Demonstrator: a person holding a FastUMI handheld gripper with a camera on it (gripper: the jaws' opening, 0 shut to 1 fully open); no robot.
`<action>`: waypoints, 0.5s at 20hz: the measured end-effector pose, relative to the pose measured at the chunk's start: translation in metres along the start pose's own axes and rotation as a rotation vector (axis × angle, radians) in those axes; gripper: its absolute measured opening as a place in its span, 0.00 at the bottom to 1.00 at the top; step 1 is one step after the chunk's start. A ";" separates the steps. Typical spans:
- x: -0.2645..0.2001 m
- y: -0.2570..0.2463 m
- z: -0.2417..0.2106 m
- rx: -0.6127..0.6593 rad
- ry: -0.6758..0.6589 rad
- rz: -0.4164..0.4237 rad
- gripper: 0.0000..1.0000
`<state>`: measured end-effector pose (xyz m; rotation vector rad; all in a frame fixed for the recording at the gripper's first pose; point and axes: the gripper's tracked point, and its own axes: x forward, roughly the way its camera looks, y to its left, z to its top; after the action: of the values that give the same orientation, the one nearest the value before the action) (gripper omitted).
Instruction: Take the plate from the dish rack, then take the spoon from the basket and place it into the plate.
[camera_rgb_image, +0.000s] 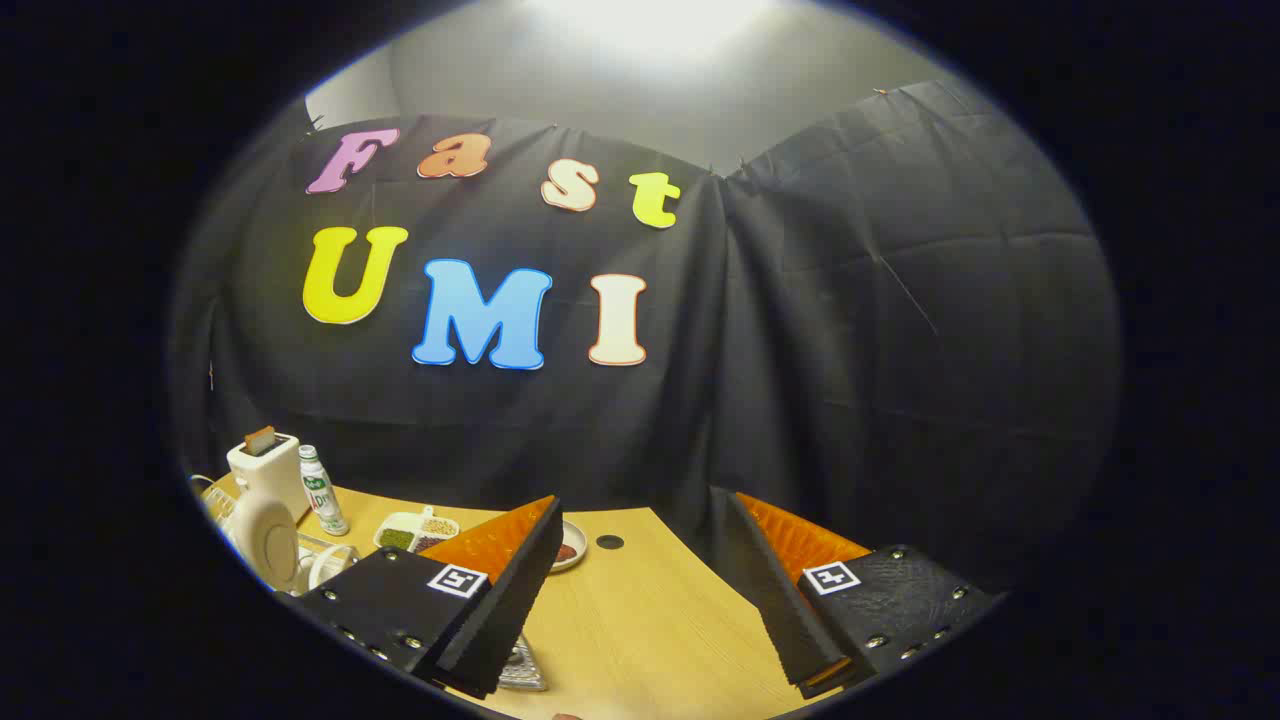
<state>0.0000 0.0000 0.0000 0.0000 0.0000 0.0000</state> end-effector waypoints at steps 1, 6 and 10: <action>-0.010 0.017 0.013 0.002 0.001 0.021 0.99; -0.048 0.105 0.064 0.021 -0.007 0.149 0.99; -0.073 0.167 0.084 0.009 0.008 0.238 0.98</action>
<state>-0.0731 0.1672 0.0843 0.0089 0.0082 0.2380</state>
